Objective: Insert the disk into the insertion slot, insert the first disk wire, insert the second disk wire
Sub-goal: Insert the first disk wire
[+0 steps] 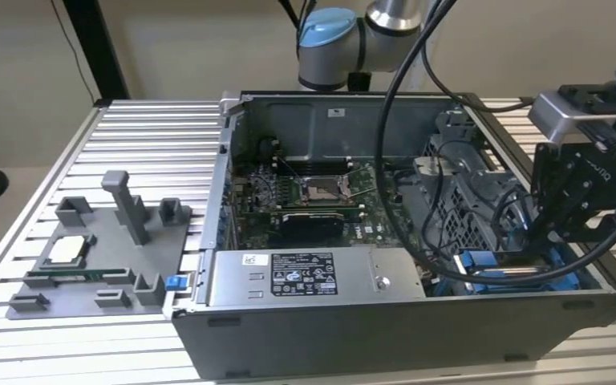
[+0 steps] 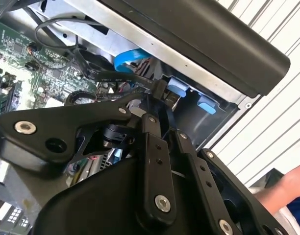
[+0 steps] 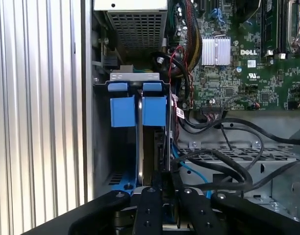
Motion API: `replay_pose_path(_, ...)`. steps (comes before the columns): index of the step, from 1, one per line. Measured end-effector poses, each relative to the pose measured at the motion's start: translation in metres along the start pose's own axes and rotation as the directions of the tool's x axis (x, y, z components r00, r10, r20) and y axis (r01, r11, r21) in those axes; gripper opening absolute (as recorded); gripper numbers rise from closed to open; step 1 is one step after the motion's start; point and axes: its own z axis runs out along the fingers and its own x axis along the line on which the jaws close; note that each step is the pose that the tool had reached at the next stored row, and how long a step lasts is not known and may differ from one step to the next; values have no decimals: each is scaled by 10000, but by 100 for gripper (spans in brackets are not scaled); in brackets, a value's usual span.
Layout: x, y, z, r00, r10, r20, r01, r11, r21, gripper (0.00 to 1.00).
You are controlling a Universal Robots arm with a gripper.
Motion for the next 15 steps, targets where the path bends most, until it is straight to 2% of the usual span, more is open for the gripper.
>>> replay_pose_path(15, 0, 15, 51, 10000, -1, -1, 1, 10000, 0, 0)
